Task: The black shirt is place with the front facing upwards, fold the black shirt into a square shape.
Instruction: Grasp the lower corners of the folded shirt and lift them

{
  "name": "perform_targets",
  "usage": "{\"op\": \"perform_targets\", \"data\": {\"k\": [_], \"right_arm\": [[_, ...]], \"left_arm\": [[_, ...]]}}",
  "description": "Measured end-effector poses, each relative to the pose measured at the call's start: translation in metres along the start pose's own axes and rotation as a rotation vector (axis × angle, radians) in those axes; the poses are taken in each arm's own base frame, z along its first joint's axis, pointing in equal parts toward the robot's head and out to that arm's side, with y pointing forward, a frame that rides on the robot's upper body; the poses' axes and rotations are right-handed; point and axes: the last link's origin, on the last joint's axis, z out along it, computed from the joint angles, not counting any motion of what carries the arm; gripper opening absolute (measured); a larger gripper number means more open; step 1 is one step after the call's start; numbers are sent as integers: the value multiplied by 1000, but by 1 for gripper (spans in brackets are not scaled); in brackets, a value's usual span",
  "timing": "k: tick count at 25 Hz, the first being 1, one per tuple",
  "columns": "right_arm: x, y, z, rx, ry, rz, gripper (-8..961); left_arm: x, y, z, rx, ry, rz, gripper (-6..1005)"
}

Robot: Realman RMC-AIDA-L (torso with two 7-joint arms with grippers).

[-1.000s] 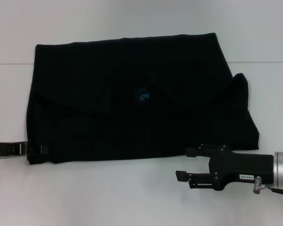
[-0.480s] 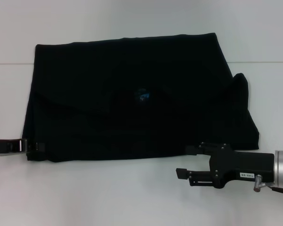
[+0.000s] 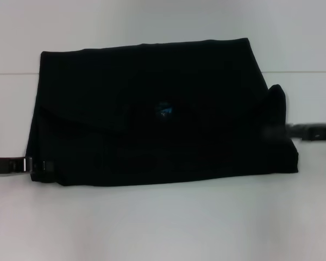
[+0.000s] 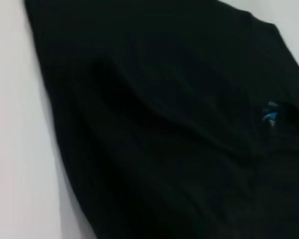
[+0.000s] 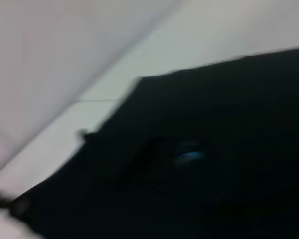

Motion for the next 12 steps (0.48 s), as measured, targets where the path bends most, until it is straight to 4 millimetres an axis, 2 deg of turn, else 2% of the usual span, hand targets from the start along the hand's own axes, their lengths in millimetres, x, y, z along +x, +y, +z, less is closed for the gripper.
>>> {"op": "perform_targets", "data": {"k": [3, 6, 9, 12], "right_arm": [[-28, -19, -23, 123, 52, 152, 826], [-46, -28, -34, 223, 104, 248, 826], [-52, -30, -30, 283, 152, 253, 827], [-49, -27, -17, 296, 188, 247, 827]], "left_arm": [[1, 2, -1, -16, 7, 1, 43], [2, 3, -2, -27, 12, 4, 43], [2, 4, -1, -34, 14, 5, 43], [2, 5, -1, -37, 13, 4, 44]]}}
